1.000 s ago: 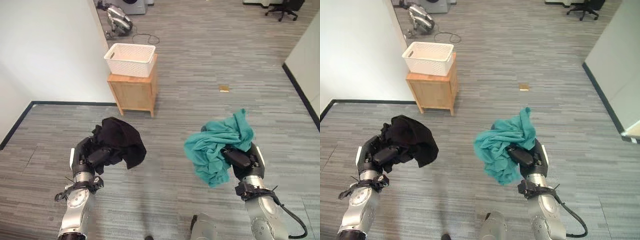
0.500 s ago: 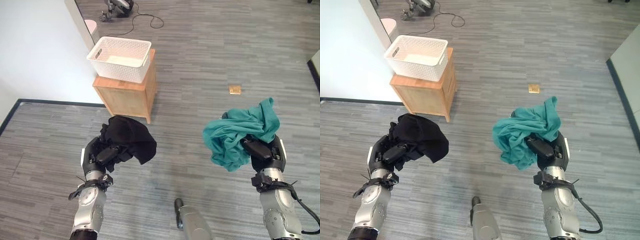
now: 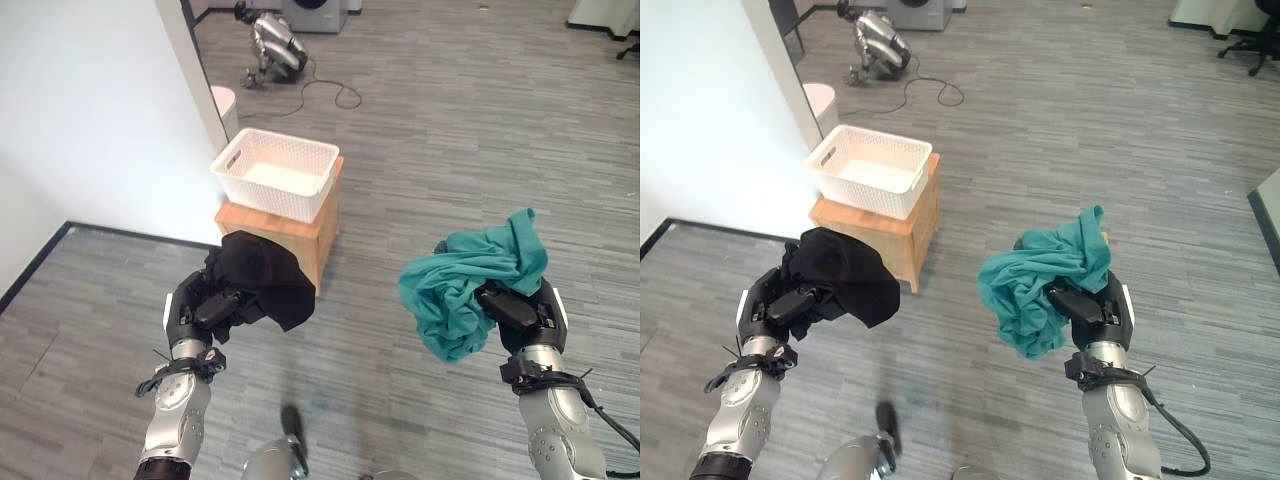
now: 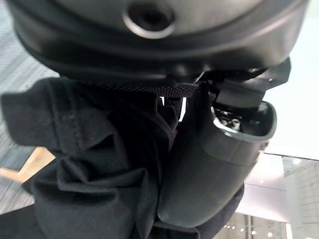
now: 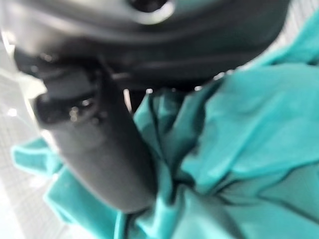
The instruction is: Pick up bed clothes into laundry basket.
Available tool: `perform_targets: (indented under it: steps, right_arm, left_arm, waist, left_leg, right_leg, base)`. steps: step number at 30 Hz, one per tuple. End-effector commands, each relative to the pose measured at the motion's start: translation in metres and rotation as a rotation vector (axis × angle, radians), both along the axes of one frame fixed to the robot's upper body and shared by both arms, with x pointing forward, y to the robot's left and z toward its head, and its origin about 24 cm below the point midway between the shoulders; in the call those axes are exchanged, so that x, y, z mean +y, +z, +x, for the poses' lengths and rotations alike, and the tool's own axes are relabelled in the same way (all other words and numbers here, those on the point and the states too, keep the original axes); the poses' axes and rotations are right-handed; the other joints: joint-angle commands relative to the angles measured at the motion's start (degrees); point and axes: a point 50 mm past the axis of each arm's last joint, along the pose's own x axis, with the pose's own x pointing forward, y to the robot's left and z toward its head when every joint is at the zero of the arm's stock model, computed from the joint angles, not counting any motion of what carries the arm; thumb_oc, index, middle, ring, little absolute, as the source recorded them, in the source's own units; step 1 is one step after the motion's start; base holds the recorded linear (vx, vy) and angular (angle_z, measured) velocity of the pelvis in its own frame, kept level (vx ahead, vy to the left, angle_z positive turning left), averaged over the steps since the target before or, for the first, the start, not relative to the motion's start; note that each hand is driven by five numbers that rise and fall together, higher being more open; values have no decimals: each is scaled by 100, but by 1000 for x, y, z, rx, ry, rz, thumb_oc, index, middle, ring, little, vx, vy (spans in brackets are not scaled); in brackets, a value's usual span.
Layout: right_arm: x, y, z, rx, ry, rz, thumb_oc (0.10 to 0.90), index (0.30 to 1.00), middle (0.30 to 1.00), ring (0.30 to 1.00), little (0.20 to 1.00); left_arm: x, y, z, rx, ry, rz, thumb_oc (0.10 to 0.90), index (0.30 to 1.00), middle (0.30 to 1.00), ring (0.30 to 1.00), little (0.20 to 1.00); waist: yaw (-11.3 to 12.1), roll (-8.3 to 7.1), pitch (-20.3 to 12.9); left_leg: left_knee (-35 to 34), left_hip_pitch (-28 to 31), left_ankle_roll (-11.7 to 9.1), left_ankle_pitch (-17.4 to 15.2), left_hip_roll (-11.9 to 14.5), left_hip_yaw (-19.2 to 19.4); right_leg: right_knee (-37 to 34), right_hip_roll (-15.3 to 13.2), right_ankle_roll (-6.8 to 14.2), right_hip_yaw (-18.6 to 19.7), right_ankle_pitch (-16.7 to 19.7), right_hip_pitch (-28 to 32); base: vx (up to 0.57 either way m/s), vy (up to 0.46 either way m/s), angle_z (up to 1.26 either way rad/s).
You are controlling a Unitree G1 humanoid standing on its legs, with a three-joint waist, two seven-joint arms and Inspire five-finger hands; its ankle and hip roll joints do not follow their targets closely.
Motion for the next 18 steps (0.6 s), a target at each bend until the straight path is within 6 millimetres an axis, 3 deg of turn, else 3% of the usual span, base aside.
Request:
perform_targets:
  steps: [1,2,3,4,7,8,11,14,18]
  right_arm:
    - [12,69,28,-358,57,-57,400,300,300,300,300]
    - [12,69,28,-358,58,-58,400,300,300,300,300]
    - [13,67,29,-341,66,-74,400,300,300,300,300]
    - [12,69,28,-341,75,-86,400,300,300,300,300]
    - [7,72,28,-351,51,-92,400,300,300,300,300]
    - [6,73,28,-357,44,-92,400,300,300,300,300]
    - [3,76,27,-369,34,-104,400,300,300,300,300]
    - [-2,80,25,-370,28,-150,400,300,300,300,300]
    - [-8,93,27,-393,31,-208,400,300,300,300,300]
  left_arm:
    - [22,86,18,-379,22,182,400,300,300,300,300]
    - [22,86,17,-379,22,181,400,300,300,300,300]
    - [22,87,17,-382,12,182,400,300,300,300,300]
    - [22,90,18,-396,-8,177,400,300,300,300,300]
    - [21,90,21,-398,-14,170,400,300,300,300,300]
    - [21,92,22,-406,-16,168,400,300,300,300,300]
    - [21,97,25,-428,-17,171,400,300,300,300,300]
    - [21,99,28,-436,-22,187,400,300,300,300,300]
    - [20,100,29,-446,-26,183,400,300,300,300,300]
  waist:
    - [51,52,-192]
    - [43,36,-193]
    - [44,71,-177]
    - [23,107,-187]
    - [-148,61,-203]
    - [-206,52,-208]
    - [-300,3,-264]
    - [-432,-25,-264]
    - [-452,-17,-276]
  left_leg:
    - [-400,622,-369,9,404,124]
    - [-420,632,-370,9,384,123]
    - [-478,769,-385,-41,411,172]
    - [-540,955,-449,-191,407,157]
    - [-476,1135,-549,-476,317,-69]
    - [-442,1216,-595,-642,287,-187]
    - [-372,1375,-701,-866,269,-347]
    - [-174,1556,-803,-1100,328,-591]
    - [269,1571,-913,-1056,541,-787]
  right_leg:
    - [581,-255,403,-181,2088,-516]
    - [636,-274,396,-179,2051,-538]
    - [473,-507,331,-311,1983,-747]
    - [-44,-981,176,-586,1815,-925]
    - [-1227,-861,204,-309,1606,-923]
    - [-1959,-741,240,-16,1509,-864]
    - [-3027,-689,392,382,1882,-882]
    - [-3132,-661,527,656,2108,-1006]
    - [-2702,-534,407,655,1970,-982]
  base:
    - [198,8,-5]
    - [183,-17,8]
    - [326,-90,31]
    - [439,-140,23]
    - [398,-209,25]
    - [337,-213,57]
    - [316,-232,45]
    - [275,-252,49]
    - [161,-329,36]
